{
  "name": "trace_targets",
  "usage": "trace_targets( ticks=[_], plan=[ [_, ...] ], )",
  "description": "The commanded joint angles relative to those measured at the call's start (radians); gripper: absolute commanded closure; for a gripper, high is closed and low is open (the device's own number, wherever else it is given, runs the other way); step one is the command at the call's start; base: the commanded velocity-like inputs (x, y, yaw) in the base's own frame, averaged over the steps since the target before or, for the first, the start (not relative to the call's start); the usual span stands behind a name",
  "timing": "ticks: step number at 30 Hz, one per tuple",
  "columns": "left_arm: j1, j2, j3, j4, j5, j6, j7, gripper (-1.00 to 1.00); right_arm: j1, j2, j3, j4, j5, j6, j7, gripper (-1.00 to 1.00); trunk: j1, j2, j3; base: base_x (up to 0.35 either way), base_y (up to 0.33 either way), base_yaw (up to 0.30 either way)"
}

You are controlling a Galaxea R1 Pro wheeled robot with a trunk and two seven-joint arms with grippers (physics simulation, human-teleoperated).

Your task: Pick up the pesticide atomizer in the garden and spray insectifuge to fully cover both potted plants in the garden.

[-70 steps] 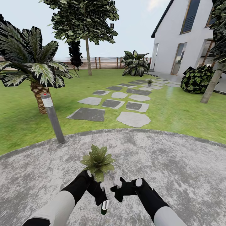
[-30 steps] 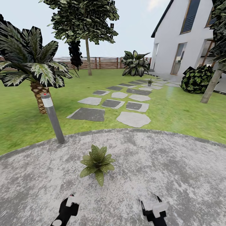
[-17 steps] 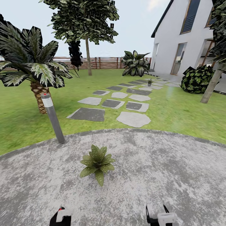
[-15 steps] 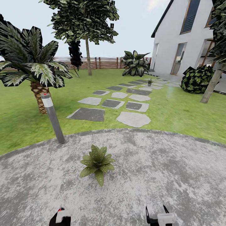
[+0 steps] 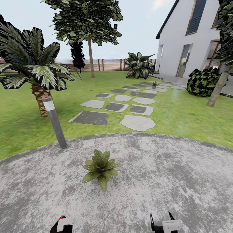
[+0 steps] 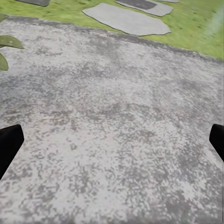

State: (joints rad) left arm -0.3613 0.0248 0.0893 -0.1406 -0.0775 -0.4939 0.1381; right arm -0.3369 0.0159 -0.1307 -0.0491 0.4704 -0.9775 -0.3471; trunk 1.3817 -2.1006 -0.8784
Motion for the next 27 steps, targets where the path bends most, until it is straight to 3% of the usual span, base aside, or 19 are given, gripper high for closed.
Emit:
trace_targets(
  ticks=[1, 27],
  plan=[
    [0.0, 0.0, 0.007, 0.001, -0.008, -0.003, 0.001, 1.0, -0.001, -0.001, -0.007, 0.001, 0.011, -0.002, -0.004, -1.0, 0.0, 0.0, -0.001, 0.0, 0.0, 0.0],
    [0.001, -0.001, 0.007, 0.001, -0.008, -0.003, 0.001, 1.0, -0.001, 0.001, -0.007, 0.026, 0.011, -0.001, -0.003, -1.0, 0.0, 0.0, -0.001, 0.0, 0.0, 0.0]
  ],
)
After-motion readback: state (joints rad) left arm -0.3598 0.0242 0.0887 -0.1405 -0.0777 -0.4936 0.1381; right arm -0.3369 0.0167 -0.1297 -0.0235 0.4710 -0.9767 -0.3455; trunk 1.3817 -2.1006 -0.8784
